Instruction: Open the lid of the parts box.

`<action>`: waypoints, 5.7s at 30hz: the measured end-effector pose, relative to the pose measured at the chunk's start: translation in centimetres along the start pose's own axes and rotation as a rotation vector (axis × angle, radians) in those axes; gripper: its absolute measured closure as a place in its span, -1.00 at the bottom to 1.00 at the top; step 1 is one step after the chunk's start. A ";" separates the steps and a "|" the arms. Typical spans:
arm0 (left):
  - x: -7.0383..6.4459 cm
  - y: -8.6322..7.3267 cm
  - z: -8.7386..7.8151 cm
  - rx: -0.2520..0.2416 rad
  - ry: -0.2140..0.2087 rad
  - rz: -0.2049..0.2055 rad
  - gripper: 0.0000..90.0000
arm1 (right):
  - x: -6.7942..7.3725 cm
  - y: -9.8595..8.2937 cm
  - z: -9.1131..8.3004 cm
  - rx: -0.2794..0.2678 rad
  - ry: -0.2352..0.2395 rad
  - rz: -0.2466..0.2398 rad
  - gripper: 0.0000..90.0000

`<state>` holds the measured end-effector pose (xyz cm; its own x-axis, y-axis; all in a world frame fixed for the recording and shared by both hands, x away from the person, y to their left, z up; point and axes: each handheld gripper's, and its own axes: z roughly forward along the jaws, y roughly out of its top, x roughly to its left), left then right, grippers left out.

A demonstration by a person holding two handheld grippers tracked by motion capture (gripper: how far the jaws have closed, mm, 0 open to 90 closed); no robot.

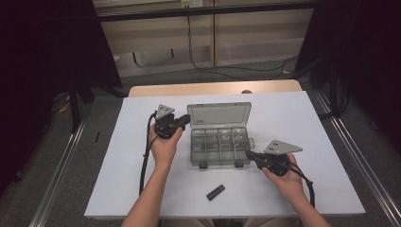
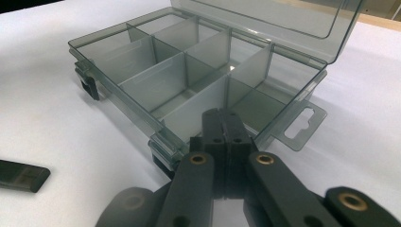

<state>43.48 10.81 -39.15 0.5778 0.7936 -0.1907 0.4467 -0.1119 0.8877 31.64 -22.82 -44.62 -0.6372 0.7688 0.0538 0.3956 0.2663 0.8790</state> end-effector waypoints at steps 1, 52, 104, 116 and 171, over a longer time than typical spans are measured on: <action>0.0 0.0 0.0 0.001 0.000 -0.002 0.90 | 0.0 0.0 0.0 0.000 -0.001 -0.001 1.00; 0.8 0.6 1.3 0.028 0.009 -0.016 0.91 | 0.0 -0.1 0.0 -0.005 0.000 -0.001 1.00; -1.3 -0.5 0.6 0.161 -0.083 0.025 0.51 | -0.5 0.2 -0.8 -0.088 0.009 0.033 0.76; -3.3 -2.3 -1.7 0.197 -0.152 0.101 -0.05 | -1.1 -0.2 -2.1 -0.126 0.014 0.070 0.08; -8.2 -5.7 -3.7 0.312 -0.330 0.244 -0.73 | -1.0 -1.7 -5.1 -0.086 -0.056 0.092 -0.84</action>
<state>33.68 7.14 -41.15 0.8527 0.4971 -0.1604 0.4257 -0.4834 0.7649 28.24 -26.98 -43.77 -0.5621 0.8195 0.1120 0.3913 0.1442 0.9089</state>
